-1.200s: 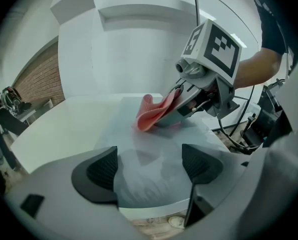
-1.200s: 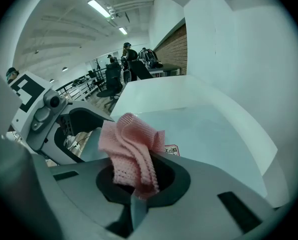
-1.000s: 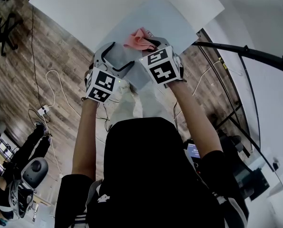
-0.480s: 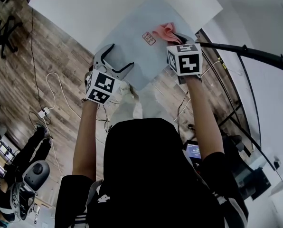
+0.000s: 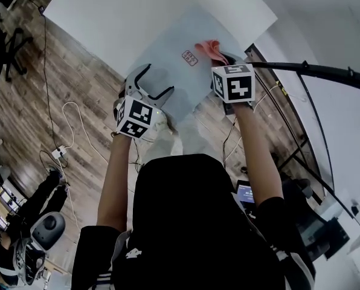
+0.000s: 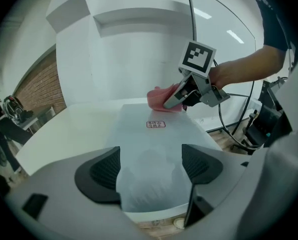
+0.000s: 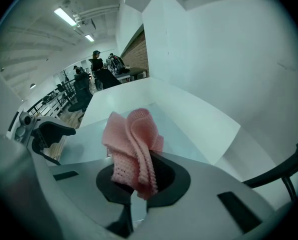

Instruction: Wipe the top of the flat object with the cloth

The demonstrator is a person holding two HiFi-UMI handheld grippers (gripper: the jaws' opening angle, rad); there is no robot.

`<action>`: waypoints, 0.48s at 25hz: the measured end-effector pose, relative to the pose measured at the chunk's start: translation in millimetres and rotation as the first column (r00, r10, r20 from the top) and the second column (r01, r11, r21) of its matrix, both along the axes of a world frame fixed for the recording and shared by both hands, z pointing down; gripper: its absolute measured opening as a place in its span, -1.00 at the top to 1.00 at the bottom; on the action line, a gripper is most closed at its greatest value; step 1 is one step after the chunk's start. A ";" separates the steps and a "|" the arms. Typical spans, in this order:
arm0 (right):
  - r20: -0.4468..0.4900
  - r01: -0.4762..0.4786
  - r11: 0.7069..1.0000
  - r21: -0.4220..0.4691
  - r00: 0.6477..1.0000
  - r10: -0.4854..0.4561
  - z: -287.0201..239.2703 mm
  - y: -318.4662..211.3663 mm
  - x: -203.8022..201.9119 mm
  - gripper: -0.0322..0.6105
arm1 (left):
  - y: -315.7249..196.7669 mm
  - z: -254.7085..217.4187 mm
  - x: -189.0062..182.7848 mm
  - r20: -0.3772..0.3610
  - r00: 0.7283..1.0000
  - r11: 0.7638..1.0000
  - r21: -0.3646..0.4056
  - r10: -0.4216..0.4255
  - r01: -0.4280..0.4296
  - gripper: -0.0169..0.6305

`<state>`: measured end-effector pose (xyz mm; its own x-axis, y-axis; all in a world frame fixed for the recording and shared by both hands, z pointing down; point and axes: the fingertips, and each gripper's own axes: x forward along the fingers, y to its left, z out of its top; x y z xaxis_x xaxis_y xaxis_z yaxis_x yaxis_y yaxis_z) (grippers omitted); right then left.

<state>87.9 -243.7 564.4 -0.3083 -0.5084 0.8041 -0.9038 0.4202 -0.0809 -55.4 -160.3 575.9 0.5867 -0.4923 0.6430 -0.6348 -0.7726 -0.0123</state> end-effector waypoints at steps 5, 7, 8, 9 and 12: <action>0.030 0.020 0.999 0.050 0.999 -0.022 -33.0 5.3 -13.0 0.76 | -2.6 -31.5 7.5 -0.079 0.997 1.000 0.006 -0.023 0.024 -0.27; 0.046 0.028 0.997 0.073 0.998 -0.032 -47.8 8.0 -17.3 0.76 | -5.7 -53.9 11.3 -0.106 0.994 0.999 0.027 -0.016 0.019 -0.27; 0.057 0.030 0.996 0.087 0.998 -0.035 -55.6 8.8 -19.6 0.76 | -8.1 -66.3 12.7 -0.119 0.993 0.999 0.044 -0.012 0.017 -0.27; 0.068 0.031 0.994 0.101 0.997 -0.038 -63.7 9.1 -21.9 0.76 | -10.4 -78.0 13.4 -0.132 0.991 0.998 0.061 -0.011 0.019 -0.26; 0.099 0.034 0.988 0.150 0.994 -0.050 -90.1 11.6 -29.8 0.76 | -14.0 -112.8 13.4 -0.176 0.984 0.994 0.105 -0.017 0.036 -0.23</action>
